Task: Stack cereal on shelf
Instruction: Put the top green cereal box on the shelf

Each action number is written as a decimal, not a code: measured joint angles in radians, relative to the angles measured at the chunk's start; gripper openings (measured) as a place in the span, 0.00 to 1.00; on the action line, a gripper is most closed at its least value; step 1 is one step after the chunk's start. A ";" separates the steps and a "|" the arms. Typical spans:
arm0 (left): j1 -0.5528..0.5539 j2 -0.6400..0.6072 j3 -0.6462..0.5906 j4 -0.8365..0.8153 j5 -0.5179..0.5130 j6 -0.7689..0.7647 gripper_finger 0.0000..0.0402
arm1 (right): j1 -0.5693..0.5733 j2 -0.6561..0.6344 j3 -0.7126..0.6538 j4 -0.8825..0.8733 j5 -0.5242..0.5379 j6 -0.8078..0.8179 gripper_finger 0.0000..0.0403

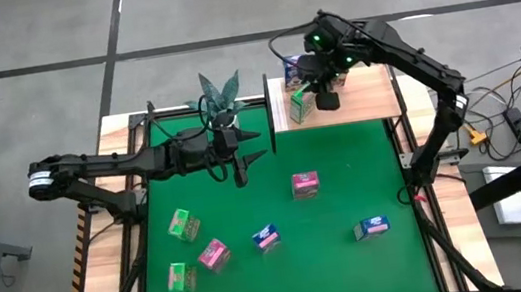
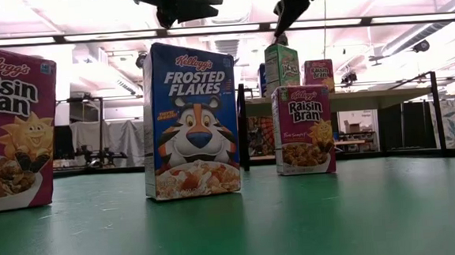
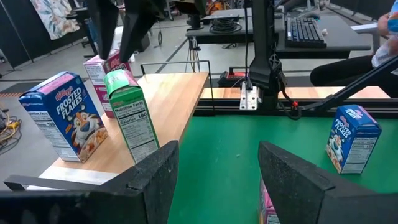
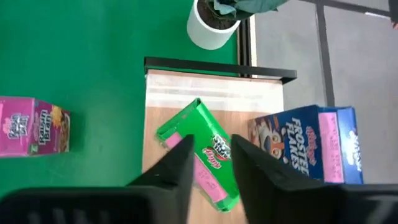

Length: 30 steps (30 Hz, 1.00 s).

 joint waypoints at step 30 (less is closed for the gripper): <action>0.000 0.001 0.000 0.000 0.000 0.004 0.51 | 0.010 0.001 -0.139 0.006 0.124 -0.167 0.67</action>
